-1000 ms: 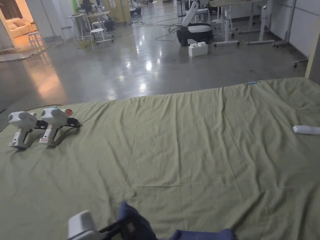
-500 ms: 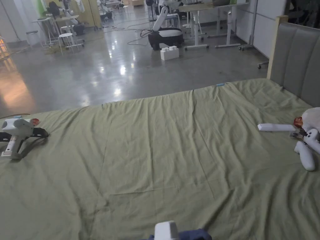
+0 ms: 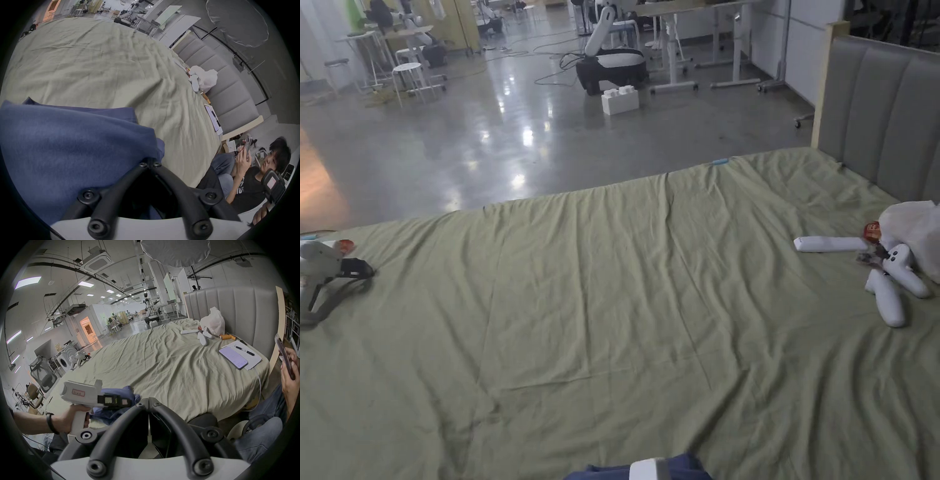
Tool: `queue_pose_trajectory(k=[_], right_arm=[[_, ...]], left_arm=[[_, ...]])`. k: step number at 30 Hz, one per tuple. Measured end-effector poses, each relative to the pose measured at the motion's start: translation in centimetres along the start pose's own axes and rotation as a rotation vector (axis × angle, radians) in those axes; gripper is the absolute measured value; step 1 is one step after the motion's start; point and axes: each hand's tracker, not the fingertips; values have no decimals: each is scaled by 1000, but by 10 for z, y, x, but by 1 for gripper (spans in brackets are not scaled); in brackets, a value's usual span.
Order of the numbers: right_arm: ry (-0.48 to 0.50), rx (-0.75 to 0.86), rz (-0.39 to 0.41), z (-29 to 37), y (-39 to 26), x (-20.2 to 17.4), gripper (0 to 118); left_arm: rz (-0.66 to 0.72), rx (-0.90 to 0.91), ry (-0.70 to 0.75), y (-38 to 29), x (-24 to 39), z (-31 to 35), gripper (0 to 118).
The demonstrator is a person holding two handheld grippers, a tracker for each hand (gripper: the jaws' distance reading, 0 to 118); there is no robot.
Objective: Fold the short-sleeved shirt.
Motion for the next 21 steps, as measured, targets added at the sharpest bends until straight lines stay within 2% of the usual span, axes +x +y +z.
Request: queue_pose_trajectory(k=[2, 4, 7, 9, 10, 11, 12, 14, 15, 18, 19, 20, 21], right_arm=[[15, -35, 2, -7, -3, -4, 0], [39, -91, 52, -23, -6, -14, 0], [101, -106, 112, -47, 3, -40, 0], [160, -139, 120, -72, 13, -55, 0], [183, -157, 122, -89, 17, -62, 0], [201, -172, 135, -106, 18, -66, 0], [212, -177, 156, -125, 18, -70, 0], [207, -220, 259, -158, 14, -81, 0], [198, -280, 316, -179, 8, -84, 0], [129, -525, 334, -234, -23, -77, 0], [137, -545, 308, -245, -32, -71, 0], [166, -454, 285, -241, -27, -69, 0], [154, -484, 267, -238, -18, -71, 0]], left_arm=[[-37, 1, 23, 4, 8, 3, 0], [-63, -4, 21, 7, 10, 9, 0], [48, 102, -117, 16, 6, 53, 1], [73, 204, -178, 20, -6, 93, 19], [52, 253, -174, 22, -15, 113, 33], [38, 276, -166, 22, -22, 129, 54], [30, 294, -151, 22, -32, 145, 68], [43, 277, -127, 22, -55, 168, 83], [69, 279, -104, 19, -68, 178, 86], [158, 276, -54, 10, -105, 189, 91], [176, 255, -44, 7, -117, 188, 91], [190, 245, -40, 5, -123, 186, 91], [204, 225, -41, 3, -129, 181, 91]])
